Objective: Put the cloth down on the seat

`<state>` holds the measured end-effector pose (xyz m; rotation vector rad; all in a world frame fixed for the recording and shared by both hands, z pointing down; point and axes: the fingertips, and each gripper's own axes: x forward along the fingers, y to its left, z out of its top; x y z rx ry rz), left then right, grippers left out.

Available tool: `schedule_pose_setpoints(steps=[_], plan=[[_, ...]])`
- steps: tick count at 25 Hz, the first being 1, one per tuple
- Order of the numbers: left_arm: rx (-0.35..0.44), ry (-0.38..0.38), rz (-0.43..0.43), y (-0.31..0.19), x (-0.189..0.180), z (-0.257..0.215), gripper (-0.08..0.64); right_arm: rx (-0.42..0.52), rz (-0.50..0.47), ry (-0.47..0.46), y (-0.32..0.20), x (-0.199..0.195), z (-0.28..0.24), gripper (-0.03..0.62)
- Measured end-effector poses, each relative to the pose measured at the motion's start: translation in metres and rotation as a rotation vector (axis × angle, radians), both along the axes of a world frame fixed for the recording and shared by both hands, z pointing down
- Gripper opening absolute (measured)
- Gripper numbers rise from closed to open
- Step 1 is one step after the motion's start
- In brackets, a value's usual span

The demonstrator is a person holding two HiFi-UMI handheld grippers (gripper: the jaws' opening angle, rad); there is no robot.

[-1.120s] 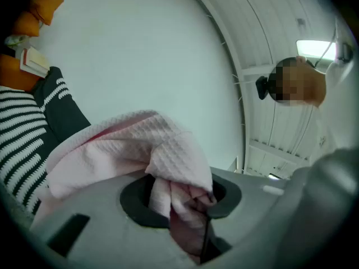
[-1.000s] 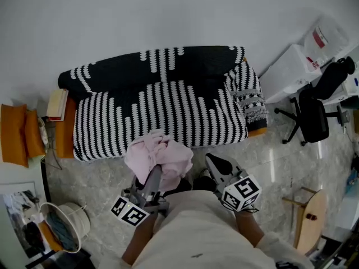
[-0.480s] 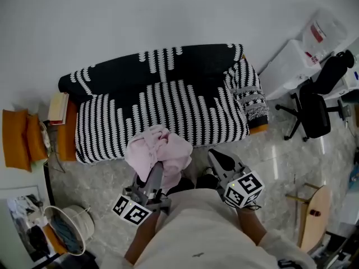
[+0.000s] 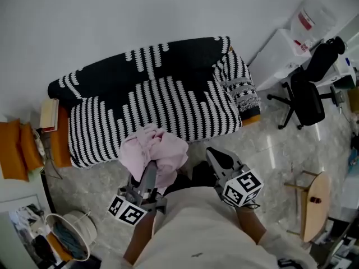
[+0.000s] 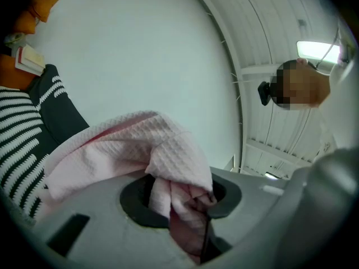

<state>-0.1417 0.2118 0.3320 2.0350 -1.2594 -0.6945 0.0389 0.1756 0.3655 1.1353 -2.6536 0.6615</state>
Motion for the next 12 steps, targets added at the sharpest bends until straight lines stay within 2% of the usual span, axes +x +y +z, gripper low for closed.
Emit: schedule_pose_setpoints(steps=[7,12], plan=[[-0.017,-0.006,0.022,-0.011,0.016,0.004,0.126,-0.021,0.035,0.014,0.003,0.023,0.006,0.008],[-0.033,-0.004,-0.002,-0.027,0.030,-0.003,0.125,-0.030,0.035,0.009,-0.015,0.043,0.006,0.007]])
